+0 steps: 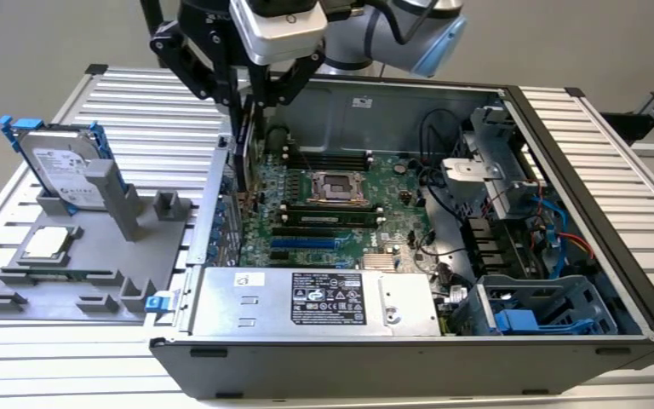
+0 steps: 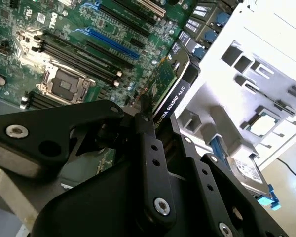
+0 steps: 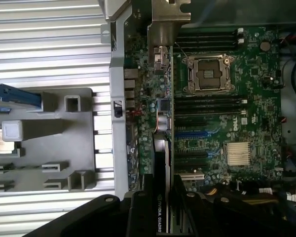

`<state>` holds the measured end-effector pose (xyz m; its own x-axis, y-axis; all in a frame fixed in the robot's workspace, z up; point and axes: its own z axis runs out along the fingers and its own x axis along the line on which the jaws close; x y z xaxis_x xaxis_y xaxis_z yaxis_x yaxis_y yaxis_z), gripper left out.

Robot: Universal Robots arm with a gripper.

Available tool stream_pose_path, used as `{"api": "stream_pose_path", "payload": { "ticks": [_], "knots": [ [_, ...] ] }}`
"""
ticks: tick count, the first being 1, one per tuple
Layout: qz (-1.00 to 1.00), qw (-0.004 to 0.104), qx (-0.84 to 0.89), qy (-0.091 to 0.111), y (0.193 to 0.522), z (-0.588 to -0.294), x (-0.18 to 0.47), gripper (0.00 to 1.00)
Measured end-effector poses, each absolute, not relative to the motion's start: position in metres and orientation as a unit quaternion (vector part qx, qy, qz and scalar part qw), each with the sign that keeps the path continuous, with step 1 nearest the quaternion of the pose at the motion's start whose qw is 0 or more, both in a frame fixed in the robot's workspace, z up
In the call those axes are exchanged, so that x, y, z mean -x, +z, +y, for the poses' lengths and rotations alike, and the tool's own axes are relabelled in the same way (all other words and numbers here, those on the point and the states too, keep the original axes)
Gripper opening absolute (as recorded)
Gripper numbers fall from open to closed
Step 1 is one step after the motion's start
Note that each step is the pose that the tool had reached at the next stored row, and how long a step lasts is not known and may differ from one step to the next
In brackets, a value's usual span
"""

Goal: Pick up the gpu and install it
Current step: 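Pick up the gpu and move the gpu toward the slot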

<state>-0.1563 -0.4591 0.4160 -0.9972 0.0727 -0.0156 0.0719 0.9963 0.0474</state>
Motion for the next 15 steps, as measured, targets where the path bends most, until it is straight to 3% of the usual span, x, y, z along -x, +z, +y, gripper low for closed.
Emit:
{"api": "stream_pose_path", "payload": {
  "ticks": [15],
  "knots": [
    [0.999, 0.009, -0.036, 0.023, 0.416, -0.457, 0.137, 0.0]
  ]
}}
